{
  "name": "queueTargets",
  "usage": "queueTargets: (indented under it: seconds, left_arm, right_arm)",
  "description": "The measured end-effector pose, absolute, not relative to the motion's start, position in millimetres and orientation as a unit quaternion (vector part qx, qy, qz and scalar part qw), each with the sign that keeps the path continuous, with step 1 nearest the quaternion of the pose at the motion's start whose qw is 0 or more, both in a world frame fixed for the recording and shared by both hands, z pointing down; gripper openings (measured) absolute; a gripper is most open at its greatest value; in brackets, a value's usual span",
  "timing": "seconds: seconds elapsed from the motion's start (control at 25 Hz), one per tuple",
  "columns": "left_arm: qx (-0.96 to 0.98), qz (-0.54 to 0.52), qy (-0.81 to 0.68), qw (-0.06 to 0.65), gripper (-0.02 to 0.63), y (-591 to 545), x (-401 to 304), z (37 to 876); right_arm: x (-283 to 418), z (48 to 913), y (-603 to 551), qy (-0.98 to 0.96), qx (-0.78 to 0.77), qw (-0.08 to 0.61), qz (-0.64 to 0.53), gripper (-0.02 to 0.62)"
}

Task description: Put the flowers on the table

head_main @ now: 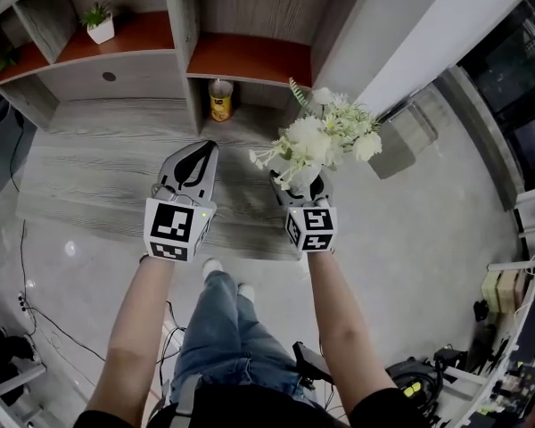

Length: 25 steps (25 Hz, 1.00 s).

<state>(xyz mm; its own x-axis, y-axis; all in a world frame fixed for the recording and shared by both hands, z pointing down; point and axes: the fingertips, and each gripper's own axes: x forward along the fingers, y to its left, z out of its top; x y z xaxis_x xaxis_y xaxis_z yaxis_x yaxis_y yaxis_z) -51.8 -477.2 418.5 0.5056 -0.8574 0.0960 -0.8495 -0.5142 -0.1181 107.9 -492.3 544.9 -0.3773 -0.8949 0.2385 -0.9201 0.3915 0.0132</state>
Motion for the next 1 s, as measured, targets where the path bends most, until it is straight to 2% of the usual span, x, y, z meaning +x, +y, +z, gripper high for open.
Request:
queueTargets:
  seconds: [1.0]
  left_arm:
    - [-0.863, -0.083, 0.498, 0.016, 0.011, -469, -60, 450]
  right_arm:
    - [103, 585, -508, -0.843, 0.523, 0.107, 0.065, 0.391]
